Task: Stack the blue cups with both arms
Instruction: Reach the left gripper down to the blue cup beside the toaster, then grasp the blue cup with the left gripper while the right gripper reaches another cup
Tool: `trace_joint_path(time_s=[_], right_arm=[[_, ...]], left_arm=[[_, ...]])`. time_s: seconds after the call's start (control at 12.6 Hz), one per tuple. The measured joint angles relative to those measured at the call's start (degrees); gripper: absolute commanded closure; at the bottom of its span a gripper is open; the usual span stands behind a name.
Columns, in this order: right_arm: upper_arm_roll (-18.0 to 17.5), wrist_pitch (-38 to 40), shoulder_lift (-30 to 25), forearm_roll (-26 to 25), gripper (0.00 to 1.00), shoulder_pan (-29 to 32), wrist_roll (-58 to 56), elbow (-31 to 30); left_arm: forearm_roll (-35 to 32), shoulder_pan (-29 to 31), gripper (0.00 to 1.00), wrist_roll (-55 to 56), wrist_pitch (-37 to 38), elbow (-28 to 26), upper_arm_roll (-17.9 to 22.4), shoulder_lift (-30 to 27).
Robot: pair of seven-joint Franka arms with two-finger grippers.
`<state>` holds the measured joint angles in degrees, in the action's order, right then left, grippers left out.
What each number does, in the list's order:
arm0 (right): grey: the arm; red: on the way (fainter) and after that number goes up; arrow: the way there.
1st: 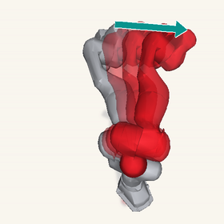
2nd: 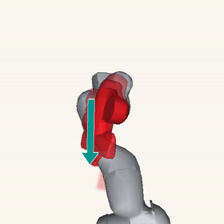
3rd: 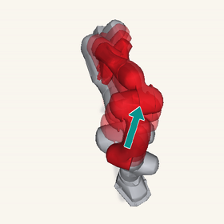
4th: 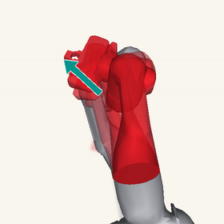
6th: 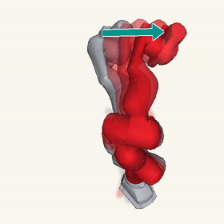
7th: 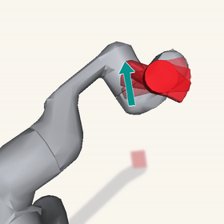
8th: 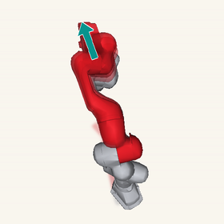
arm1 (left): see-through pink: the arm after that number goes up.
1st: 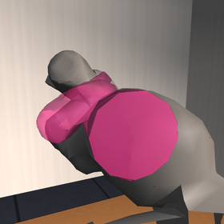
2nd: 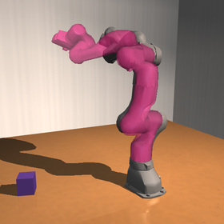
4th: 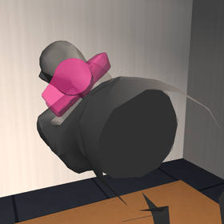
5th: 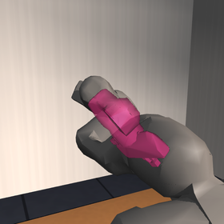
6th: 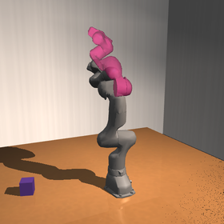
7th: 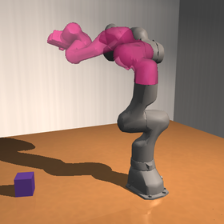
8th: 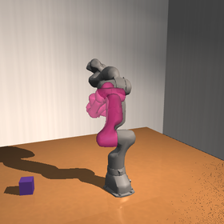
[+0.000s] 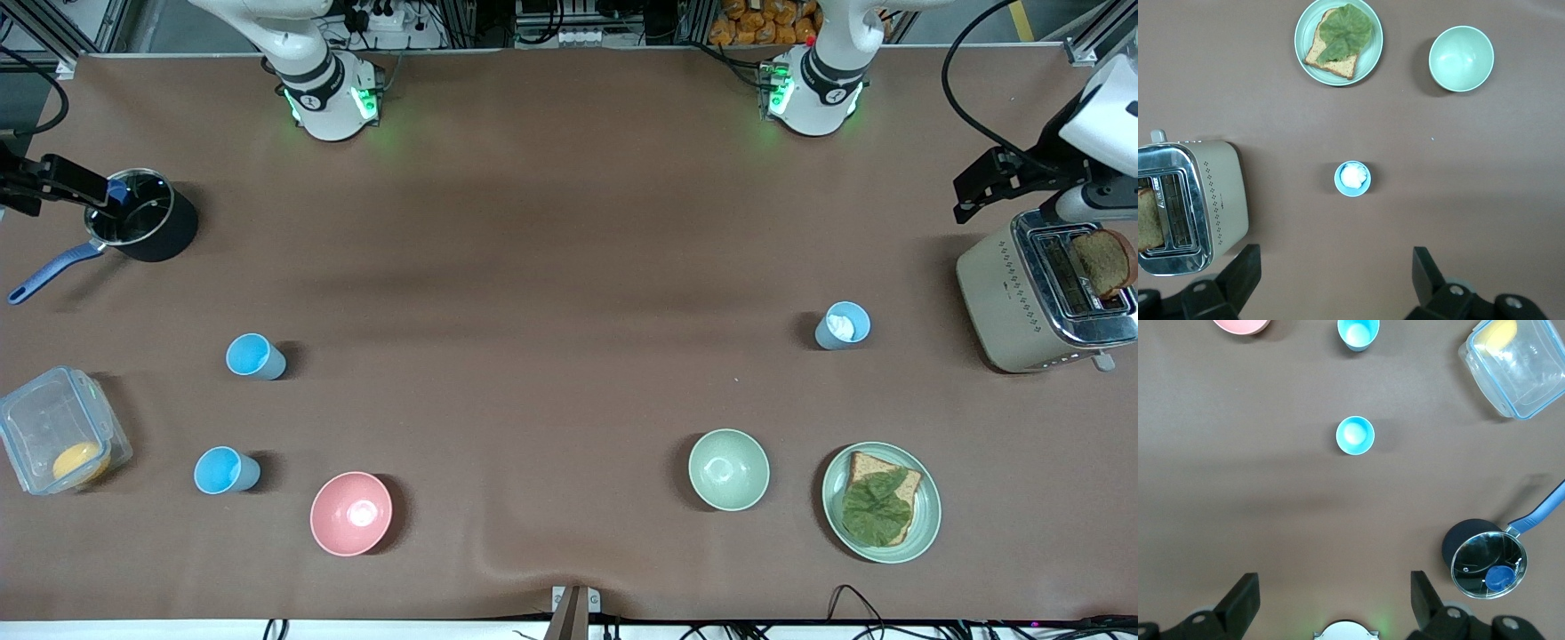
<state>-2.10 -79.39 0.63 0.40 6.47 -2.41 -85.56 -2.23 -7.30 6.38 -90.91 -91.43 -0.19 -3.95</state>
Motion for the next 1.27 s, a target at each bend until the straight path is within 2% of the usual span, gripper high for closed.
trace_joint_path(time_s=[0.4,0.56,0.63,0.87,1.11,1.27], right_arm=[[-0.1,-0.7,0.0,0.0,0.0,-0.1,-0.1,-0.3],[-0.1,-1.0,0.0,0.0,0.0,-0.2,-0.1,-0.5],[-0.1,-1.0,0.1,0.0,0.0,-0.2,-0.1,-0.7],[0.1,-3.3,2.9,0.0,0.0,0.5,-0.1,-2.0],[0.5,-7.8,11.8,0.0,0.0,1.9,-0.1,-2.9],[0.6,-11.5,18.2,-0.1,0.0,3.4,-0.2,-2.9]], left_arm=[[-0.3,0.2,0.0,0.0,0.8,-0.3,0.1,2.2],[-0.1,0.2,0.0,-0.1,-0.3,-3.2,0.1,5.0],[0.2,0.2,0.0,-0.1,-4.0,-6.6,0.0,5.9],[0.5,0.7,0.0,0.0,-21.0,-21.8,0.0,6.5],[0.5,2.8,0.0,-0.2,-35.2,-33.5,0.0,7.2],[0.5,3.1,0.0,-0.2,-41.3,-37.6,0.1,8.7]])
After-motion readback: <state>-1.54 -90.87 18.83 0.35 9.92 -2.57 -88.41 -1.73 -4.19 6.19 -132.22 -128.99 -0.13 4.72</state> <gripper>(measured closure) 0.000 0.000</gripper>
